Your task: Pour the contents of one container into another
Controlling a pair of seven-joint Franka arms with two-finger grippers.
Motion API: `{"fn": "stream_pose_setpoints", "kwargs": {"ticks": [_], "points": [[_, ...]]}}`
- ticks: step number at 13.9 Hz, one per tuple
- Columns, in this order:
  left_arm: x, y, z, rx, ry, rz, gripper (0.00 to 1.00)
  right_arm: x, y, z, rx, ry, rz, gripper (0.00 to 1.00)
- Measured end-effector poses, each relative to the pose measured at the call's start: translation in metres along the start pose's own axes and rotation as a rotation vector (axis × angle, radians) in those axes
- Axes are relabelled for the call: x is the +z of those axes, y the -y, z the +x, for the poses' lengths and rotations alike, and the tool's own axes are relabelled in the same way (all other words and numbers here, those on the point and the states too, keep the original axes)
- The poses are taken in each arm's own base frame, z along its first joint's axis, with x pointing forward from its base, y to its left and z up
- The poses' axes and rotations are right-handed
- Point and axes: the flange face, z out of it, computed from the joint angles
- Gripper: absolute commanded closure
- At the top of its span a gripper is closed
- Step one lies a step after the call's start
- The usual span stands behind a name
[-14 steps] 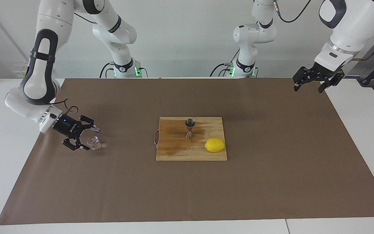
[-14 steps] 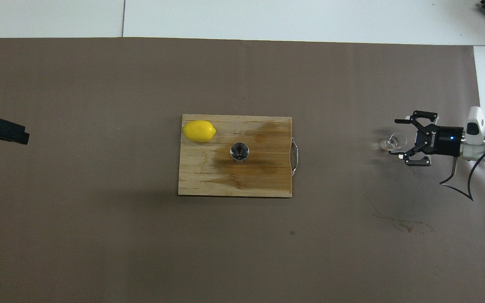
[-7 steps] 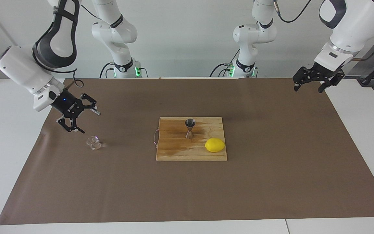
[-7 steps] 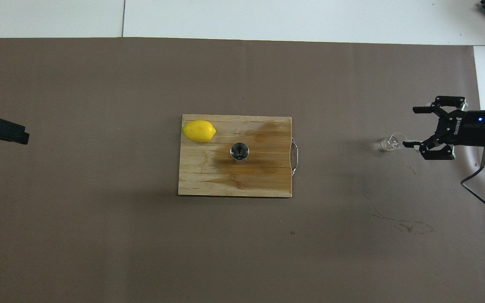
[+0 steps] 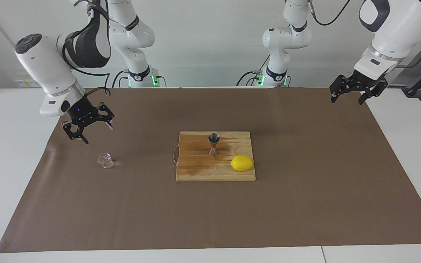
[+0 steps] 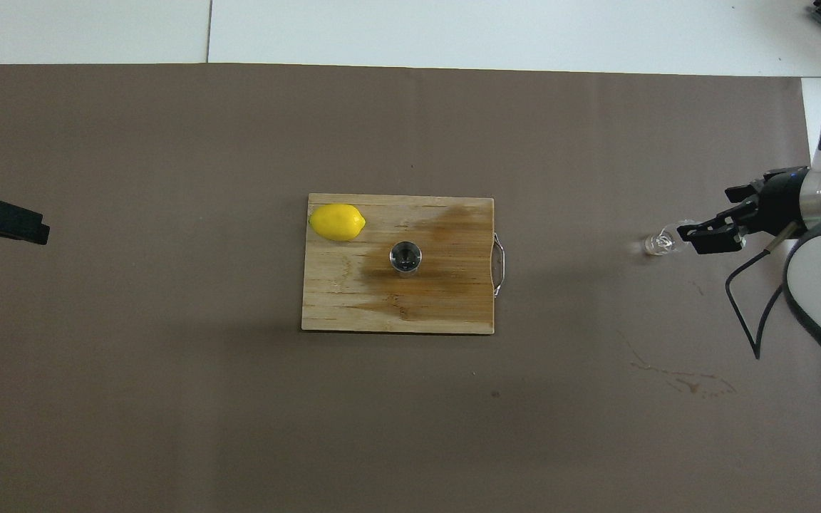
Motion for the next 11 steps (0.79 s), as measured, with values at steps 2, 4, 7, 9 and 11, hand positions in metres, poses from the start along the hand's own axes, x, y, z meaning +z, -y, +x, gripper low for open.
{"fn": "stream_pose_setpoints", "kwargs": {"ticks": [2,4,7,9,11], "points": [[0.000,0.000,0.000,0.000,0.000,0.000,0.00,-0.014,0.006,0.008,0.114,0.007,-0.050,0.00],[0.000,0.000,0.000,0.000,0.000,0.000,0.00,-0.037,0.008,0.013,0.209,0.019,-0.060,0.00],[0.000,0.000,0.000,0.000,0.000,0.000,0.00,-0.090,0.003,0.010,0.333,0.065,-0.052,0.00],[0.000,0.000,0.000,0.000,0.000,0.000,0.00,-0.121,-0.003,-0.001,0.412,0.107,-0.046,0.00],[0.000,0.000,0.000,0.000,0.000,0.000,0.00,-0.149,-0.012,-0.020,0.470,0.126,-0.044,0.00]]}}
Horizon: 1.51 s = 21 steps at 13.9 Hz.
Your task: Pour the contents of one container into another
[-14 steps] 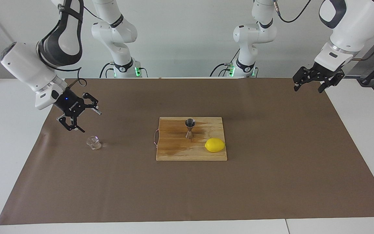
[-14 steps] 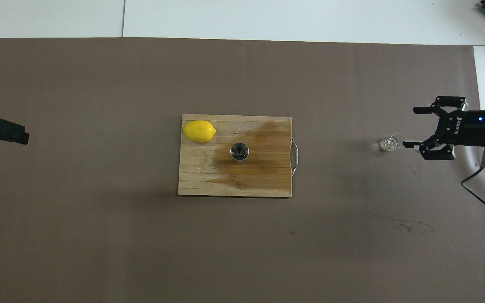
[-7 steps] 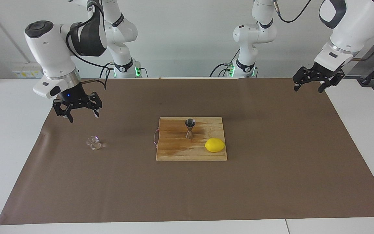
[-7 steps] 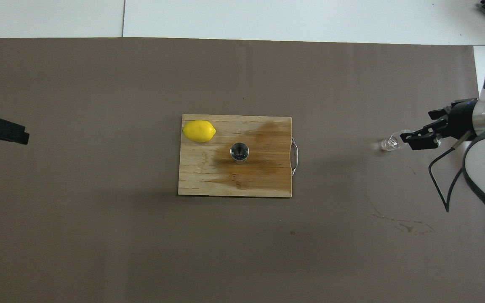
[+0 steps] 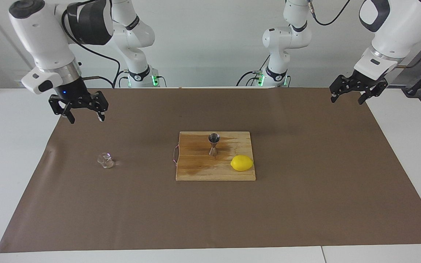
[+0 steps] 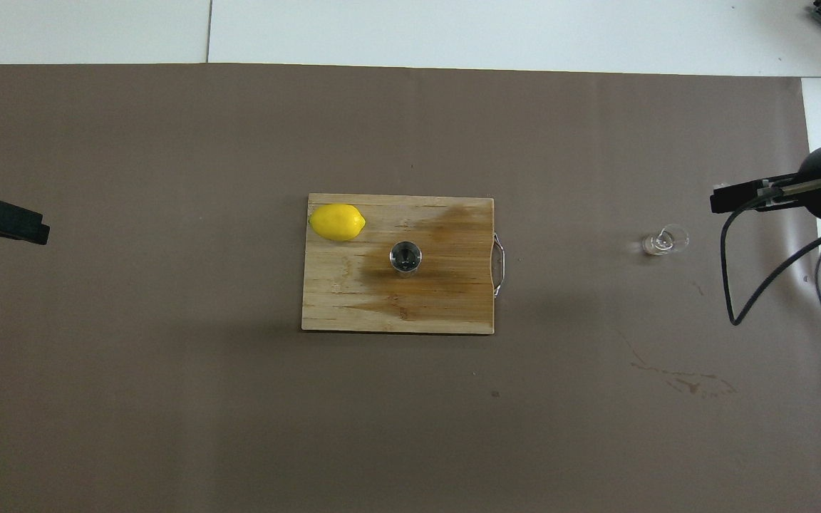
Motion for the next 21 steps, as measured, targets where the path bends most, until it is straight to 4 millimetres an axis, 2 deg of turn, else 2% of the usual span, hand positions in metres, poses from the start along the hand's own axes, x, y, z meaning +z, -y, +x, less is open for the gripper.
{"fn": "stream_pose_setpoints", "kwargs": {"ticks": [2,4,12,18,21], "points": [[0.000,0.000,0.000,0.000,0.000,0.000,0.00,-0.014,-0.020,-0.019,0.035,0.026,0.005,0.00],[0.000,0.000,0.000,0.000,0.000,0.000,0.00,-0.014,-0.025,-0.027,0.042,0.035,0.008,0.00],[0.000,0.000,0.000,0.000,0.000,0.000,0.00,0.001,-0.013,-0.020,-0.001,0.052,-0.035,0.00],[0.000,0.000,0.000,0.000,0.000,0.000,0.00,0.013,0.020,-0.016,-0.097,0.074,-0.056,0.00],[0.000,0.000,0.000,0.000,0.000,0.000,0.00,0.014,0.018,-0.014,-0.090,0.077,-0.055,0.00]]}}
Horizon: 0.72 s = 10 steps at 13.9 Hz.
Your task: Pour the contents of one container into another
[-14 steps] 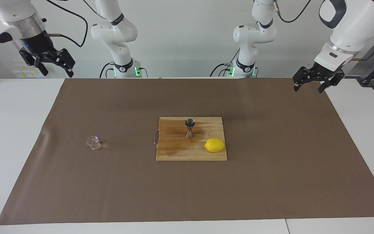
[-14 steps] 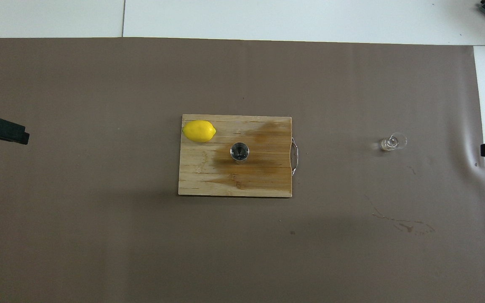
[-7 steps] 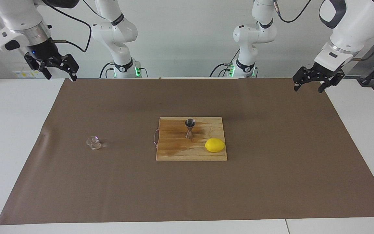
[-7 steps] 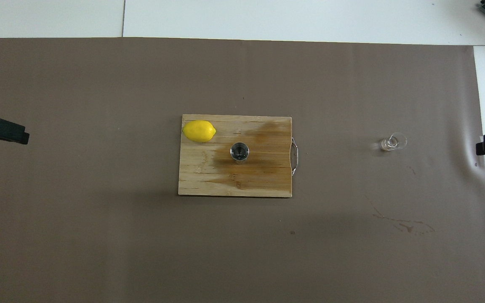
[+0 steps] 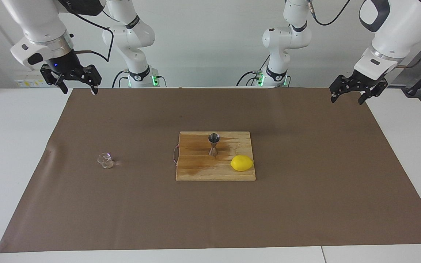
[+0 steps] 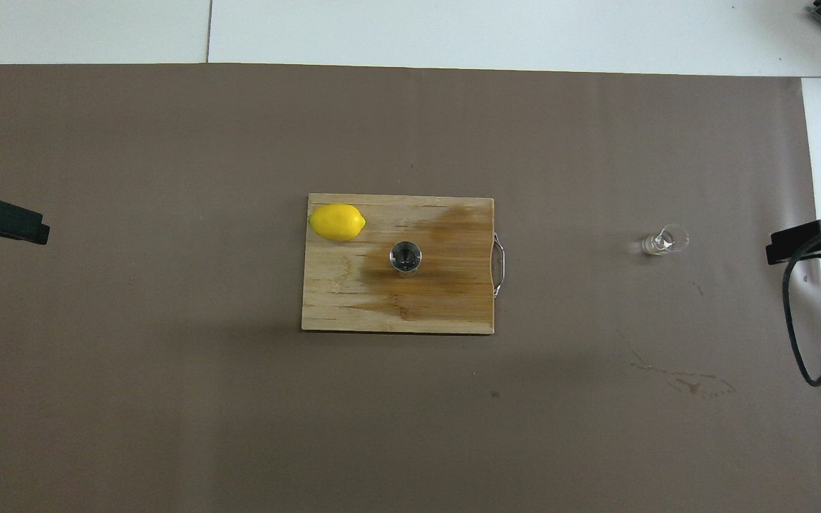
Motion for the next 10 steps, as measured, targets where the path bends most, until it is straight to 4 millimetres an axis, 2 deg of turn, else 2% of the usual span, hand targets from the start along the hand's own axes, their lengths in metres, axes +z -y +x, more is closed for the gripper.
{"fn": "stream_pose_setpoints", "kwargs": {"ticks": [10], "points": [[0.0000,0.0000,0.0000,0.000,0.000,0.000,0.00,-0.0007,-0.0004,0.0000,0.010,-0.004,0.027,0.00]]}}
